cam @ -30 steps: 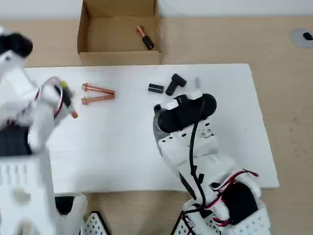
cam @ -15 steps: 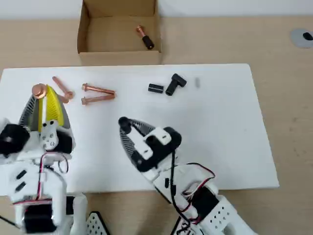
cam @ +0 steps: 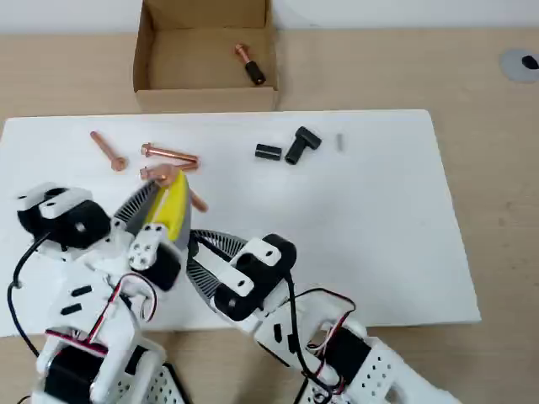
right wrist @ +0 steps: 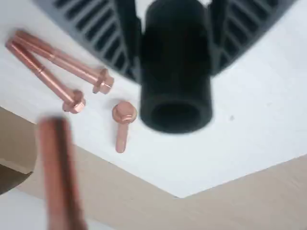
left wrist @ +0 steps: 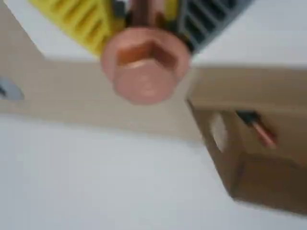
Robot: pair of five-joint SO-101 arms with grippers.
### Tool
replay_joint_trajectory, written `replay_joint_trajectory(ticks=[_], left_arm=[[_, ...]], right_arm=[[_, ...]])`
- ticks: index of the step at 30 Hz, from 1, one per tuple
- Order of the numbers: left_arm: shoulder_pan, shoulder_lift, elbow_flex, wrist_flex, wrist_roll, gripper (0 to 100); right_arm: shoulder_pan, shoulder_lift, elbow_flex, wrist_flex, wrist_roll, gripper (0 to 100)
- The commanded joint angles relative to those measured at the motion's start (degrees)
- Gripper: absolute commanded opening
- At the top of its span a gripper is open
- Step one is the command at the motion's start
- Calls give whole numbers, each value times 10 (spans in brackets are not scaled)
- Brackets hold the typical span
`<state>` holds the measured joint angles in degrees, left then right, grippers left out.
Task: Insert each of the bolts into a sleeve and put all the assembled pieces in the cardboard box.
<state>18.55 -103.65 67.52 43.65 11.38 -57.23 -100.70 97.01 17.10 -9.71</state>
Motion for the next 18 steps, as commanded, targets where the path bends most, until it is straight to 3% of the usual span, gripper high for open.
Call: replay_joint_trajectory(ticks=[1, 12, 18], left_arm=[[29, -7, -85, 55, 1, 6], [28, -6, -248, 208, -116, 6], [29, -5, -252, 233, -133, 6]], right_arm=[[-7, -9, 1, -15, -4, 9], [-9, -9, 1, -15, -5, 9], [-9, -9, 1, -14, -5, 9]])
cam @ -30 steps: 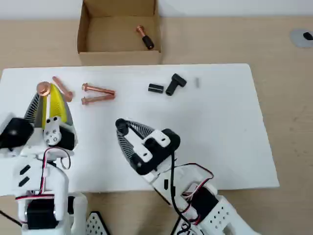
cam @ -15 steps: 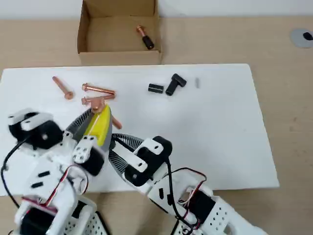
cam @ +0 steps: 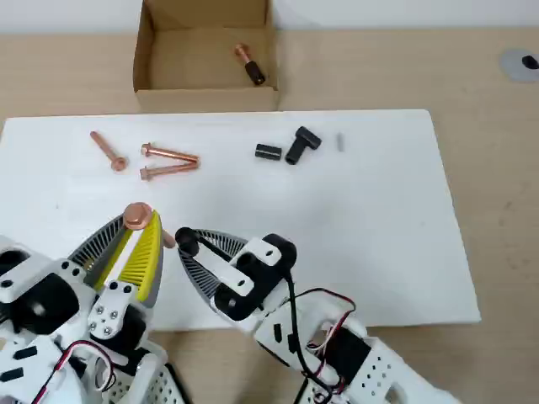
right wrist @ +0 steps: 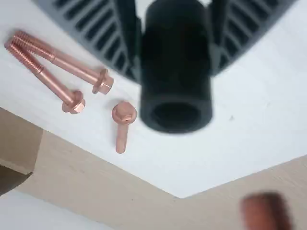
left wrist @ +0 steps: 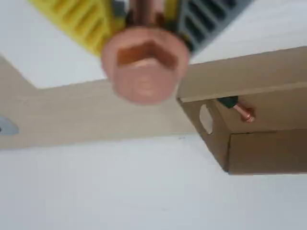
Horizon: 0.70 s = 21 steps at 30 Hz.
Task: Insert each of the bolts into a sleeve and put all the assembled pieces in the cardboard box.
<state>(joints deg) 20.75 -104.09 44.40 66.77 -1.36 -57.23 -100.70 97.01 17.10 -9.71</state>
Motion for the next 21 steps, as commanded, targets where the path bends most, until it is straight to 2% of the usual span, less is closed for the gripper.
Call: replay_joint_trajectory(ticks=[1, 14, 21], left_arm=[[7, 0, -21, 2, -4, 6], [11, 52, -26, -31, -4, 6], [69, 52, -2, -24, -5, 6]], right_arm=[[-9, -9, 1, -14, -5, 9], [-9, -9, 1, 6, -5, 9], [-9, -10, 1, 4, -5, 9]])
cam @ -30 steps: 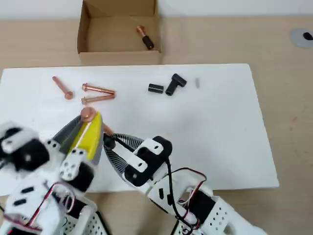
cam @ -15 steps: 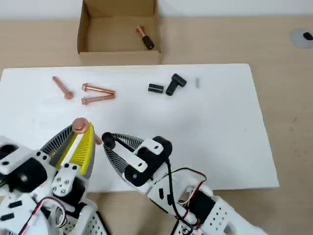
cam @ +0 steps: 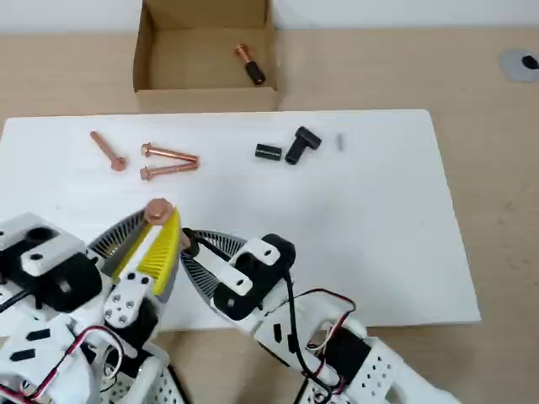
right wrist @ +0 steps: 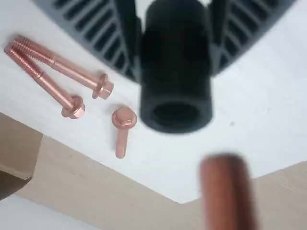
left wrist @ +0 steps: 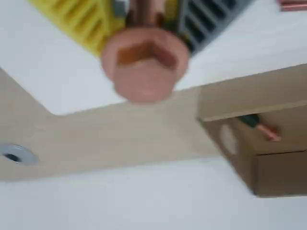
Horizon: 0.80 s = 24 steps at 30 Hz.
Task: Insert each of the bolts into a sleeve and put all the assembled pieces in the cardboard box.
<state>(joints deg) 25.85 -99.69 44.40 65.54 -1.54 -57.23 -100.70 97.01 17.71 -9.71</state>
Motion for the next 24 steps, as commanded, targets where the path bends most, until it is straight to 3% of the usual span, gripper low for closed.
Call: replay_joint_trajectory(ticks=[1, 6, 13, 24], left_arm=[[19, 8, 9, -13, -4, 6], [17, 6, 28, -15, -8, 6], [16, 4, 25, -16, -83, 6], [17, 4, 30, -55, -82, 6]], right_arm=[[-9, -10, 1, -3, -5, 9], [-7, -10, 1, -2, -5, 9], [-7, -10, 1, -3, -5, 9], [-7, -14, 1, -3, -5, 9]])
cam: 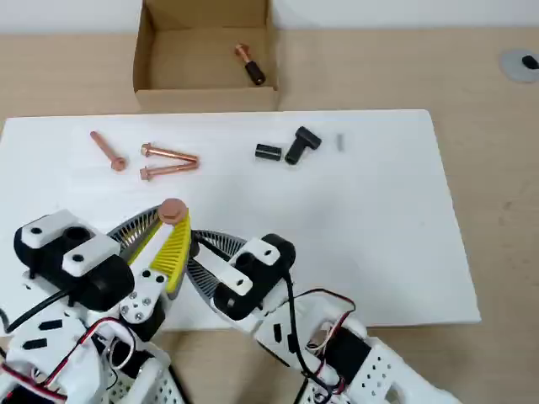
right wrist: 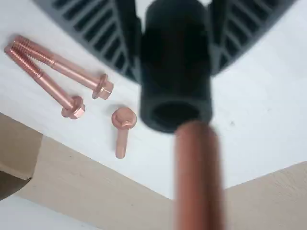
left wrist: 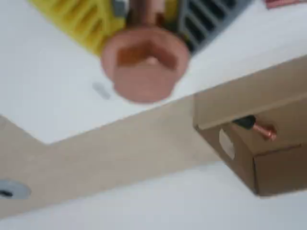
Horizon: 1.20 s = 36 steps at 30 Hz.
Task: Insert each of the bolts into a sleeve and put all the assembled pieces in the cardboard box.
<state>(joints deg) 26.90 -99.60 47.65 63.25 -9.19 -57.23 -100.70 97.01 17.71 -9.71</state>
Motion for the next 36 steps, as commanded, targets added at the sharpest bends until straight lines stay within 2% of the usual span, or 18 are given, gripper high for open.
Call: replay_joint_trajectory(ticks=[1, 12, 21, 26, 31, 36], left_arm=[[6, 3, 0, -40, -5, 6], [4, -30, 68, -64, -9, 6], [-105, -51, 105, -104, -5, 6], [-104, -51, 105, -105, -4, 6], [-104, -49, 80, -105, 50, 6], [-105, -49, 48, -102, 49, 6]], right_arm=[[-7, -15, 1, -3, -5, 9], [-7, -15, 1, -4, -5, 9], [-7, -15, 1, -4, -5, 9], [-7, -15, 1, -4, -5, 9], [-7, -15, 1, -4, -5, 9], [-7, -15, 1, -4, -4, 9]])
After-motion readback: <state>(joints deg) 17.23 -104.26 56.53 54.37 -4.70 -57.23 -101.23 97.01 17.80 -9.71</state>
